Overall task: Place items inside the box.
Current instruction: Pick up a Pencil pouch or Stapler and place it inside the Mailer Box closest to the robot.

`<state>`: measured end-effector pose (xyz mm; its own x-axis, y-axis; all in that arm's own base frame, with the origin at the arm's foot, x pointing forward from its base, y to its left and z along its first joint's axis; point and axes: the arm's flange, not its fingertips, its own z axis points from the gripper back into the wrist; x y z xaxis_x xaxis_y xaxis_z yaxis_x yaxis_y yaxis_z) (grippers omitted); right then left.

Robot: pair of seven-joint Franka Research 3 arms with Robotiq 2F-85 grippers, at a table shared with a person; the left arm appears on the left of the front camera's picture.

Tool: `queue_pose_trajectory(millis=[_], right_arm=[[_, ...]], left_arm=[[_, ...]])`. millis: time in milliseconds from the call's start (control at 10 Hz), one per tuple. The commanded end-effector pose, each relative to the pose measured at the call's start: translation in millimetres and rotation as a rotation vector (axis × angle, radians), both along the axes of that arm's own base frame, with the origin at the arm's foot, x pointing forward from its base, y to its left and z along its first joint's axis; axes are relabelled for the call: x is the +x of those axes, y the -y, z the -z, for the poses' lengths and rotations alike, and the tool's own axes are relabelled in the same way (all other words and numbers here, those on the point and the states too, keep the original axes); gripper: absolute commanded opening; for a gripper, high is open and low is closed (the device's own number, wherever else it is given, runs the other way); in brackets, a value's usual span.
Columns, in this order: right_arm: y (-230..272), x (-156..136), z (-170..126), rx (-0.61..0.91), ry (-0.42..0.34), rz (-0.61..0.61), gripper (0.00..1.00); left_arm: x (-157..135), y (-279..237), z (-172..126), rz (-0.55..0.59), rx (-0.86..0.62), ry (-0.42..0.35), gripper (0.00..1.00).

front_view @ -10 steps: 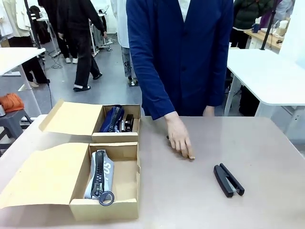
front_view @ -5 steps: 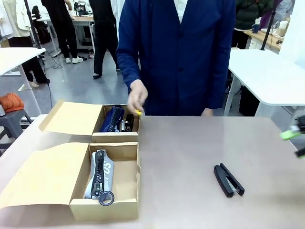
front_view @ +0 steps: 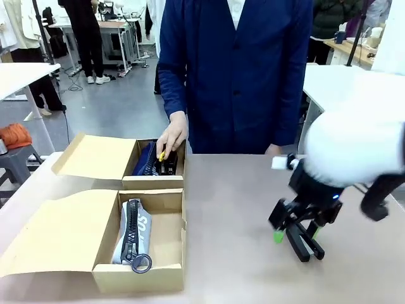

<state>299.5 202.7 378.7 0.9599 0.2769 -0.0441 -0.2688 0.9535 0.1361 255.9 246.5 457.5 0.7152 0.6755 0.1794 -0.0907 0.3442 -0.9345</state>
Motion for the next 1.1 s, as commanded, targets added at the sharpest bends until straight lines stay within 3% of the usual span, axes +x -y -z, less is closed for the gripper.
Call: queue_pose_trajectory(millis=[0,200,300,400,1000], right_arm=[[0.1,19.6,12.8,-0.203,0.056,0.079,1.00],[7.8,21.6,21.4,-0.251,0.157,0.147,1.00],[16.2,28.6,33.7,-0.222,0.089,0.064,1.00],[26.5,35.2,49.5,-0.163,0.056,0.055,1.00],[39.3,48.9,82.9,-0.184,0.028,0.120,1.00]], left_arm=[[-1.0,0.5,-0.5,0.001,-0.005,0.027,1.00],[-1.0,0.5,-0.5,0.001,-0.005,0.027,1.00],[-1.0,0.5,-0.5,0.001,-0.005,0.027,1.00],[-1.0,0.5,-0.5,0.001,-0.005,0.027,1.00],[-1.0,0.5,-0.5,0.001,-0.005,0.027,1.00]])
